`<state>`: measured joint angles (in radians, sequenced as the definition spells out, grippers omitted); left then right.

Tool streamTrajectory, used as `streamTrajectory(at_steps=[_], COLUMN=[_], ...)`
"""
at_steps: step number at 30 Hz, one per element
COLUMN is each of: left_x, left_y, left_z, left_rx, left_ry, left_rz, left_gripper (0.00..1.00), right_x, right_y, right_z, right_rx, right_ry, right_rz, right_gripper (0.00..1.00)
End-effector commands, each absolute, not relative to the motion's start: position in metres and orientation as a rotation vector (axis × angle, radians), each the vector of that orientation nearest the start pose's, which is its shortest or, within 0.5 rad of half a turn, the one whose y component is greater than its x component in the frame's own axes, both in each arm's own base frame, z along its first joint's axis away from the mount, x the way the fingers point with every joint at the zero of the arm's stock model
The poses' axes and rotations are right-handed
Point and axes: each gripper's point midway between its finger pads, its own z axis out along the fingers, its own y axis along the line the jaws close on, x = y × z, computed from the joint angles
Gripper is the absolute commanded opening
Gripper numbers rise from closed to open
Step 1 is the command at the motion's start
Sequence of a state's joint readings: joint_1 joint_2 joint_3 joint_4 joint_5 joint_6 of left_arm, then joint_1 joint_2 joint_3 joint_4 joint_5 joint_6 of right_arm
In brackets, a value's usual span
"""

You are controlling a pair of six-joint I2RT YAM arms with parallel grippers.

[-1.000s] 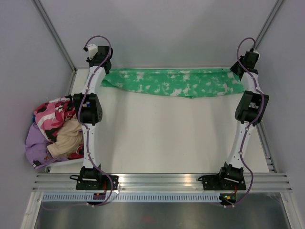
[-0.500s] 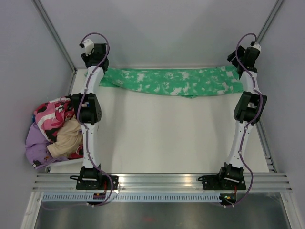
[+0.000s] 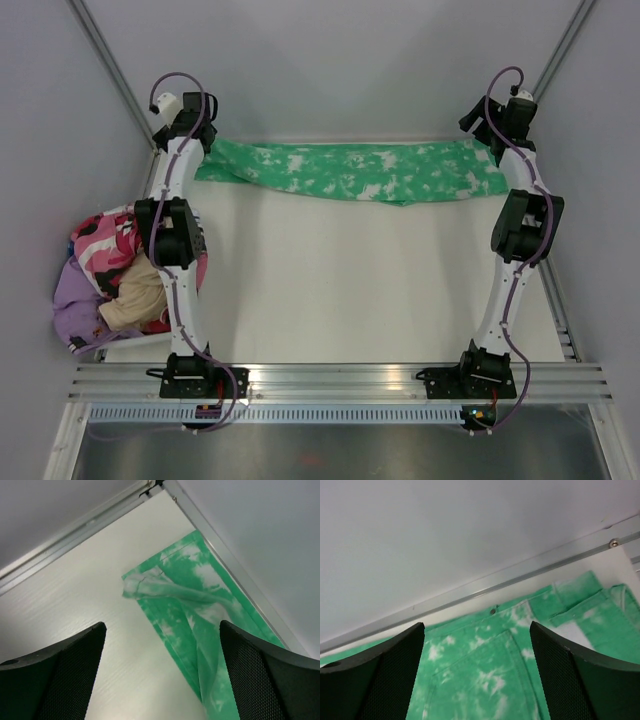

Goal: Fold and stack the trousers
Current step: Fold the trousers

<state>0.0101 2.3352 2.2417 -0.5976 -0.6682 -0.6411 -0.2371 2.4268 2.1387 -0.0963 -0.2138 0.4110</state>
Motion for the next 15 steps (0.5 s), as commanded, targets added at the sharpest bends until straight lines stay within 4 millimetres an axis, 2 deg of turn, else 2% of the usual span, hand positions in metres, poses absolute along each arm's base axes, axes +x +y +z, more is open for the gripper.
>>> streamTrajectory(at_steps=[1,5,6,9,10,12,13,15], left_x=[0.575,0.568,0.571,0.57,0.569,0.566,0.568,0.567], left_y=[0.094,0.106,0.107,0.101,0.097,0.086,0.082,0.073], left_z=[0.195,0.214,0.23,0.229,0.224,0.198,0.184,0.16], left_rx=[-1.21,-1.267,-1.255,-1.269,-1.305,-1.356,-1.404,-1.471], left_ry=[1.826,1.77,1.723,1.723,1.726,1.777,1.78,1.804], left_rz=[0.211,0.097,0.064,0.022,-0.007,-0.059,-0.091,-0.132], left_gripper=[1.0,1.0,1.0,0.98,0.96,0.91,0.84,0.77], right_x=[0.658,0.641,0.64,0.638,0.638,0.638,0.638,0.638], right_y=[-0.087,-0.083,-0.083,-0.081,-0.081,-0.08,-0.08,-0.082], right_z=[0.207,0.193,0.192,0.182,0.181,0.178,0.18,0.179], right_rx=[0.378,0.375,0.379,0.402,0.403,0.408,0.409,0.416], right_ry=[1.846,1.899,1.904,1.922,1.923,1.927,1.925,1.925], right_rz=[0.345,0.318,0.319,0.336,0.338,0.345,0.345,0.333], right_gripper=[0.92,0.92,0.92,0.92,0.92,0.92,0.92,0.92])
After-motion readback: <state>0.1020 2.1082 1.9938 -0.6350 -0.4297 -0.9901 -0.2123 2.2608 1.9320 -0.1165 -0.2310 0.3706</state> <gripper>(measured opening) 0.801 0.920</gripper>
